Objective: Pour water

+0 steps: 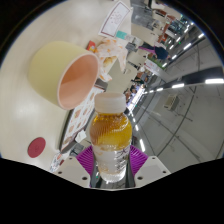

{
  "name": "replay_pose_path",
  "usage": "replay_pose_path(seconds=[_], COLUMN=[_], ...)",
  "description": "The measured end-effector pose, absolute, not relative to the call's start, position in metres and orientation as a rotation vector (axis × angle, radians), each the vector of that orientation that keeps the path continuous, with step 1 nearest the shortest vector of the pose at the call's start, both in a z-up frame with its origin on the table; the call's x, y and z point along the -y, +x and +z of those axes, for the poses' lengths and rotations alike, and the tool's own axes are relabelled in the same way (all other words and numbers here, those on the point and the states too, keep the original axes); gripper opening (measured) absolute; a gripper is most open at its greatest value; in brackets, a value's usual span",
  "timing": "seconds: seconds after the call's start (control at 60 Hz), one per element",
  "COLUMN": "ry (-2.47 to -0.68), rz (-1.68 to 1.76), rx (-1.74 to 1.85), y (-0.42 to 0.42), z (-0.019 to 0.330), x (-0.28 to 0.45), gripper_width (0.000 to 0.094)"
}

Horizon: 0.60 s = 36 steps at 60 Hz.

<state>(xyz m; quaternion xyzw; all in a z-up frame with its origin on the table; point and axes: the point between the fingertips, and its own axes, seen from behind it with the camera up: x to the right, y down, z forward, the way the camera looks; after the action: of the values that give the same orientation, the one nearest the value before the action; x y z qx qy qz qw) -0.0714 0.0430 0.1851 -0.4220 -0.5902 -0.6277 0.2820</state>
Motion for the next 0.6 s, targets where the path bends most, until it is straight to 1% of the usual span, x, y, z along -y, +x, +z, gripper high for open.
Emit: replay_pose_path(seconds=[0.117, 0.183, 0.267, 0.367, 0.5, 0.55, 0.6], ry=[-1.057, -1.071, -1.13, -1.335, -1.626, -1.708, -1.753], rz=[-1.711, -1.698, -1.644, -1.465, -1.067, -0.933, -0.789], rx=[1.661, 1.67, 1.637, 1.482, 1.153, 1.018, 0.892], y=[-0.077, -0.074, -0.073, -0.065, -0.065, -0.059, -0.062], z=[0.177, 0.173, 0.172, 0.172, 0.183, 0.189, 0.196], x=[-0.045, -0.043, -0.044, -0.038, -0.033, -0.031, -0.03], gripper_width=[0.0431, 0.0431, 0.0432, 0.0429, 0.0432, 0.0432, 0.0432])
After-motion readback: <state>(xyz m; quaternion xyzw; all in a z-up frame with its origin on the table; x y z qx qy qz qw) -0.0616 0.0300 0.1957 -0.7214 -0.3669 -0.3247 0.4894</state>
